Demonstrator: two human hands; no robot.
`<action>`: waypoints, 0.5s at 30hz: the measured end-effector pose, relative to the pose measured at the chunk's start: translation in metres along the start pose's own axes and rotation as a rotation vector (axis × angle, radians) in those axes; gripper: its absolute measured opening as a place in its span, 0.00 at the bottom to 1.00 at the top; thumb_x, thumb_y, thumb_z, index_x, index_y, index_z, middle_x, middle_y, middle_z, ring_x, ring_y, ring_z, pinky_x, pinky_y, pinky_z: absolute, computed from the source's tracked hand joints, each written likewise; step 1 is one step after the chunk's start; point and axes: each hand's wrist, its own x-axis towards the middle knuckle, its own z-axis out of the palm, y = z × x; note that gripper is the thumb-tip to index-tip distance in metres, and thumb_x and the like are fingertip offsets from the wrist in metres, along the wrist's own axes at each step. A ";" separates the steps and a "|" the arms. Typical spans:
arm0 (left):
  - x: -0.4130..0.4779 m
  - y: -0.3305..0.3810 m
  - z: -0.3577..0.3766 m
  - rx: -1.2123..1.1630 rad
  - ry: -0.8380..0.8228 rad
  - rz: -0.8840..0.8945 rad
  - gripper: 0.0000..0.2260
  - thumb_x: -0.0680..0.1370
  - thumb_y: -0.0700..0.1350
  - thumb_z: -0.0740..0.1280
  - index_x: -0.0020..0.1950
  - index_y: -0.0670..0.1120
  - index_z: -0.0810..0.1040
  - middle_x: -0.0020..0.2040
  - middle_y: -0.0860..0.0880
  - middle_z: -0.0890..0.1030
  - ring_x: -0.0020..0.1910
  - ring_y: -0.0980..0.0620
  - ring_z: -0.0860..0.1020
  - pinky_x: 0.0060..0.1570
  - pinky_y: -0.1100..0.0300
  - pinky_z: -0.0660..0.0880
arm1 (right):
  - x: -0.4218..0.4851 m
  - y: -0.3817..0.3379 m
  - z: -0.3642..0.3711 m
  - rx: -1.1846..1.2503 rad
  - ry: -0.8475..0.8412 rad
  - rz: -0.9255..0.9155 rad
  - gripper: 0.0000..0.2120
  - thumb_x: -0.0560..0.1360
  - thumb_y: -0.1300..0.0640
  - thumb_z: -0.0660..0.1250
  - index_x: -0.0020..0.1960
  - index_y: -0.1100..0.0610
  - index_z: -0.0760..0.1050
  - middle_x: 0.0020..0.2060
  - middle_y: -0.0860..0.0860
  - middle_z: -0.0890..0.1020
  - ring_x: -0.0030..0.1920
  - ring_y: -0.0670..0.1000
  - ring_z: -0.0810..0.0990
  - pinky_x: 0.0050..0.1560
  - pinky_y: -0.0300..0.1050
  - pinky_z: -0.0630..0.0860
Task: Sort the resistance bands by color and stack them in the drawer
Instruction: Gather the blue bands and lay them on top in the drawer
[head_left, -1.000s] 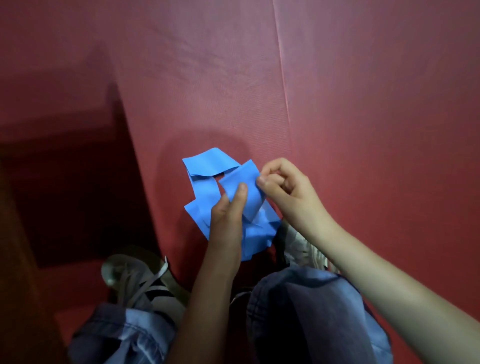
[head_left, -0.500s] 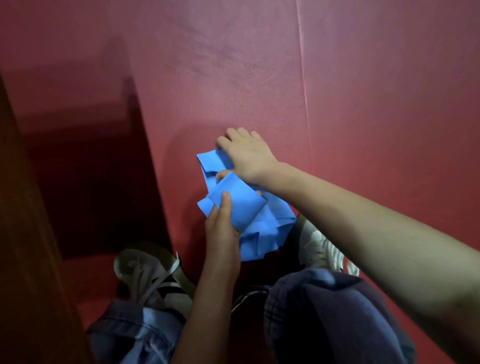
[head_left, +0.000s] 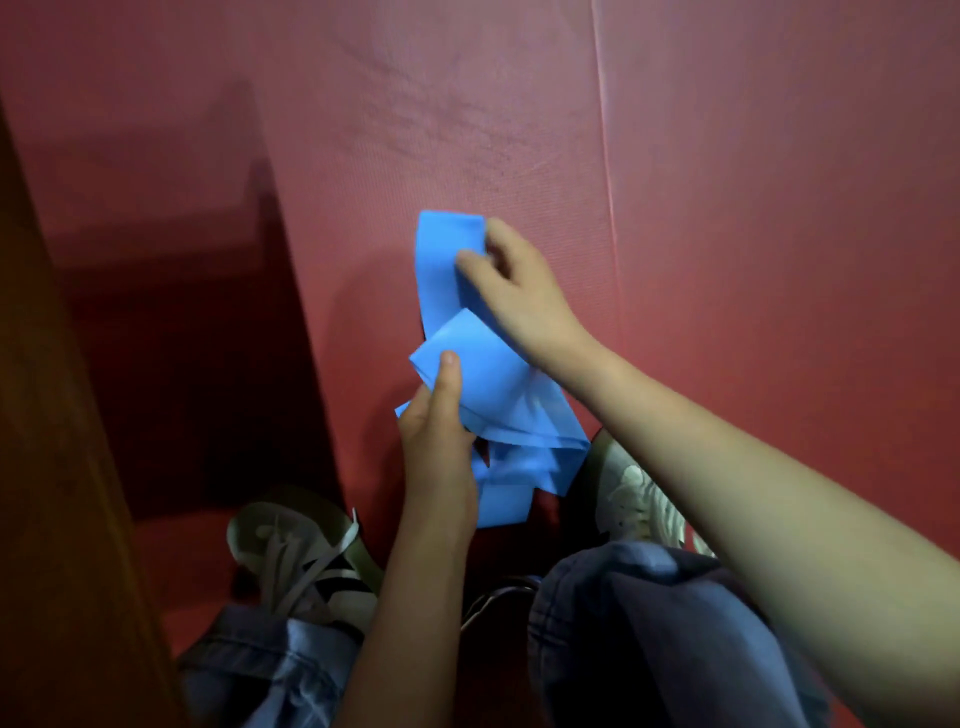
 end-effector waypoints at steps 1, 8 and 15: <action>0.000 0.005 0.002 -0.011 0.006 0.026 0.12 0.79 0.45 0.58 0.41 0.47 0.79 0.35 0.52 0.84 0.36 0.54 0.81 0.40 0.61 0.78 | -0.003 -0.010 -0.007 0.156 0.039 0.037 0.12 0.70 0.57 0.59 0.38 0.68 0.67 0.32 0.54 0.66 0.34 0.48 0.64 0.37 0.44 0.63; 0.004 0.035 0.009 0.019 0.132 0.237 0.12 0.79 0.46 0.58 0.39 0.47 0.76 0.38 0.50 0.79 0.42 0.50 0.75 0.45 0.56 0.72 | -0.021 -0.034 -0.047 0.547 0.143 0.089 0.06 0.69 0.59 0.60 0.33 0.53 0.69 0.22 0.41 0.75 0.27 0.38 0.70 0.31 0.34 0.66; 0.001 0.038 0.020 0.147 0.032 0.305 0.11 0.76 0.52 0.60 0.37 0.48 0.73 0.41 0.45 0.74 0.43 0.49 0.72 0.43 0.54 0.70 | -0.039 -0.047 -0.064 0.559 -0.147 0.118 0.05 0.73 0.64 0.62 0.41 0.55 0.72 0.24 0.45 0.81 0.26 0.39 0.77 0.29 0.31 0.73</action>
